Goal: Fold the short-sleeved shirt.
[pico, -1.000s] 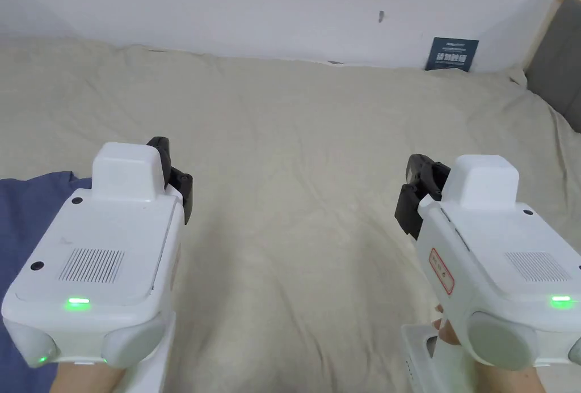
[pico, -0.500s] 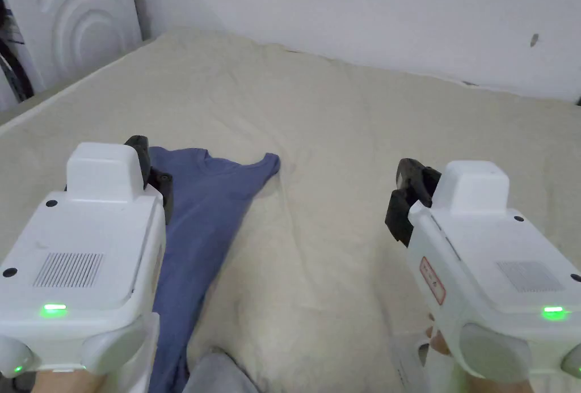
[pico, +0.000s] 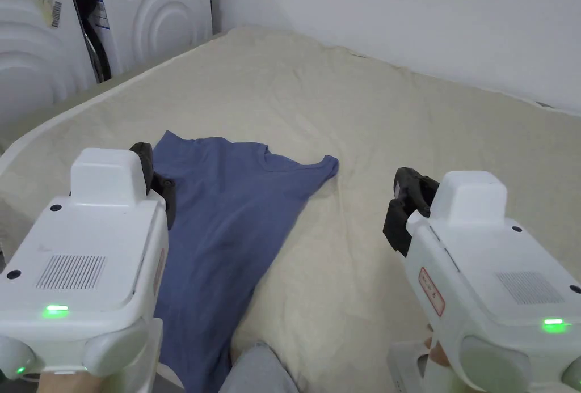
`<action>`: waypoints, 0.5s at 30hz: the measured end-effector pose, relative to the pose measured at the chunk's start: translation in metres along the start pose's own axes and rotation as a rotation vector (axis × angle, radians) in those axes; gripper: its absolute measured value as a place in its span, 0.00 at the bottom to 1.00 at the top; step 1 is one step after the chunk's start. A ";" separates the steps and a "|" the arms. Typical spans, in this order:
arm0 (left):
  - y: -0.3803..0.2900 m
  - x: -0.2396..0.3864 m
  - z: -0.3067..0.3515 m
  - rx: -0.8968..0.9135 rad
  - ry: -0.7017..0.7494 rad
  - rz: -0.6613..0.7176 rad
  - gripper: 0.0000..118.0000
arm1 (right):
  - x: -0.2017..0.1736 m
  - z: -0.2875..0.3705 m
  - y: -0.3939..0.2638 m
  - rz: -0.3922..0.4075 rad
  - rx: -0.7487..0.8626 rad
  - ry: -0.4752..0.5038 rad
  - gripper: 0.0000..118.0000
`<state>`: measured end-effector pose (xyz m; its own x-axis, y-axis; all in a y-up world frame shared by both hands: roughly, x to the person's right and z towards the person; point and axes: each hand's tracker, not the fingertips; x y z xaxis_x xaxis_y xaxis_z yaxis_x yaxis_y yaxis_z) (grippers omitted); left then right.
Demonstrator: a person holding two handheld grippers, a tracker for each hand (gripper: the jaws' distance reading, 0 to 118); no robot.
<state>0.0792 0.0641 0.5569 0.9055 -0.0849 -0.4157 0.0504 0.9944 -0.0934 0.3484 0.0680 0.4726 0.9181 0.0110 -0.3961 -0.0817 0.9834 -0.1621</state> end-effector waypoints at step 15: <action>0.012 0.015 -0.122 -0.289 -0.204 0.013 1.00 | 0.010 -0.018 0.002 0.006 -0.031 -0.011 0.01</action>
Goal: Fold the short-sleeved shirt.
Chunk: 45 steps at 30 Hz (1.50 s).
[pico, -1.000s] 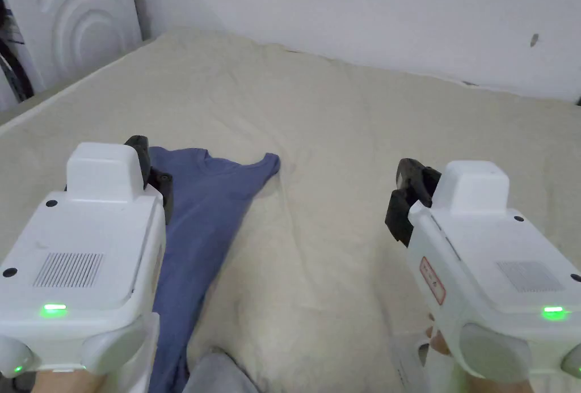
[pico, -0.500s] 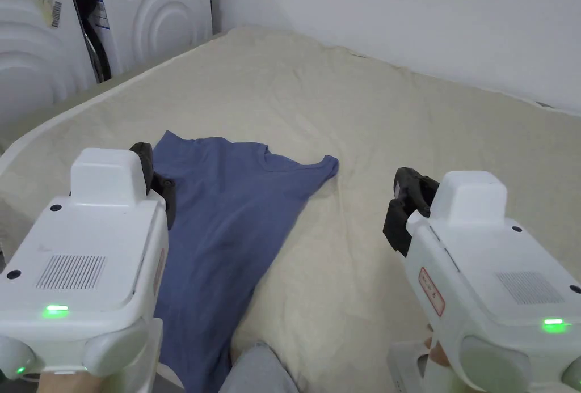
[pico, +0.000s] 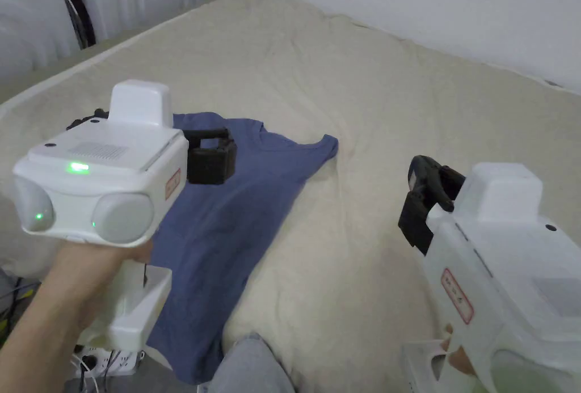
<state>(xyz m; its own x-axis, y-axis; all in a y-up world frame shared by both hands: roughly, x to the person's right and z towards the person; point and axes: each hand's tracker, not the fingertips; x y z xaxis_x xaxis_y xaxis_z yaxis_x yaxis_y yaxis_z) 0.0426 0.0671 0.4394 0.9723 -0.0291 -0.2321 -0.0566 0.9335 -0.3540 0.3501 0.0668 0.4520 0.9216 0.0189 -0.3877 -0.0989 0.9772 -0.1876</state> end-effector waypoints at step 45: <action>0.088 0.001 -0.184 -0.294 -0.117 0.092 0.00 | 0.057 -0.027 -0.035 -0.050 -0.118 -0.156 0.01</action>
<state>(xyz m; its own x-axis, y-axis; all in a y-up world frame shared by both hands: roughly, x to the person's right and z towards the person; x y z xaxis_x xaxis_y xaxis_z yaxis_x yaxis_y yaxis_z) -0.0026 0.0837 0.2415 0.9785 0.1075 -0.1758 -0.1918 0.7868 -0.5866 0.3956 0.0282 0.4118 0.9726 0.0121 -0.2323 -0.0862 0.9463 -0.3115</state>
